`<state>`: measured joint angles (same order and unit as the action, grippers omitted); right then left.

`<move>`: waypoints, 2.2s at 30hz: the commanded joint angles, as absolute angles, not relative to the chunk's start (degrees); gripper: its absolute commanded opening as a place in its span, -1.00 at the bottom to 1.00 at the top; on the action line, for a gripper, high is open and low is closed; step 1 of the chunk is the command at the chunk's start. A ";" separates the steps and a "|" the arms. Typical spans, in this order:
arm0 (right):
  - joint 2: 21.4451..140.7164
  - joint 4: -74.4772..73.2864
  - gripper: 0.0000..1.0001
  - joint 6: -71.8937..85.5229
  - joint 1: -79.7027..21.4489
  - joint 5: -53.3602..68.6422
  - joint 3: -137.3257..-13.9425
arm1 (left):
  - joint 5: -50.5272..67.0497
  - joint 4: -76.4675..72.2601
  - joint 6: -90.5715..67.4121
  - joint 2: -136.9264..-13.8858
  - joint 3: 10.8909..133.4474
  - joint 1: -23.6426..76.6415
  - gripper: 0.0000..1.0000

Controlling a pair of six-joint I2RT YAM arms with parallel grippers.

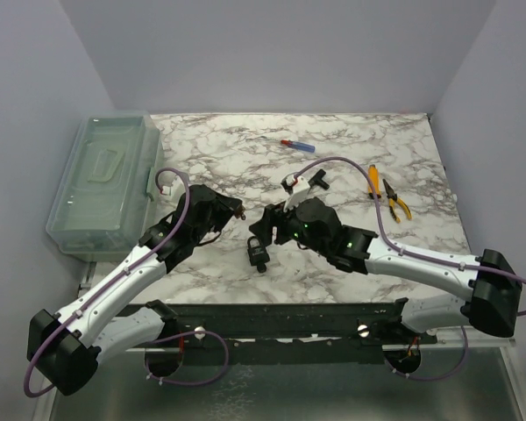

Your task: Unlock with the key

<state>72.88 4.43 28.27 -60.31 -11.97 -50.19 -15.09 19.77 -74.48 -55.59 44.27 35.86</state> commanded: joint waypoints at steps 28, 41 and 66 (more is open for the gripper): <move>86.65 12.89 -0.20 33.53 -60.56 -15.38 -56.12 | -15.14 19.96 -71.50 -52.73 43.86 36.13 -1.00; 84.12 15.95 -0.14 33.30 -60.56 -14.91 -53.93 | -15.47 19.95 -71.41 -52.04 43.18 36.12 -1.00; 85.13 22.12 -0.99 38.36 -60.47 -13.60 -51.18 | -12.91 14.76 -72.15 -47.64 40.16 36.12 -1.00</move>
<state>85.38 18.35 35.62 -60.40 -13.06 -53.41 -14.87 18.79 -71.75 -50.39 41.56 35.86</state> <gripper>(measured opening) 0.048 0.367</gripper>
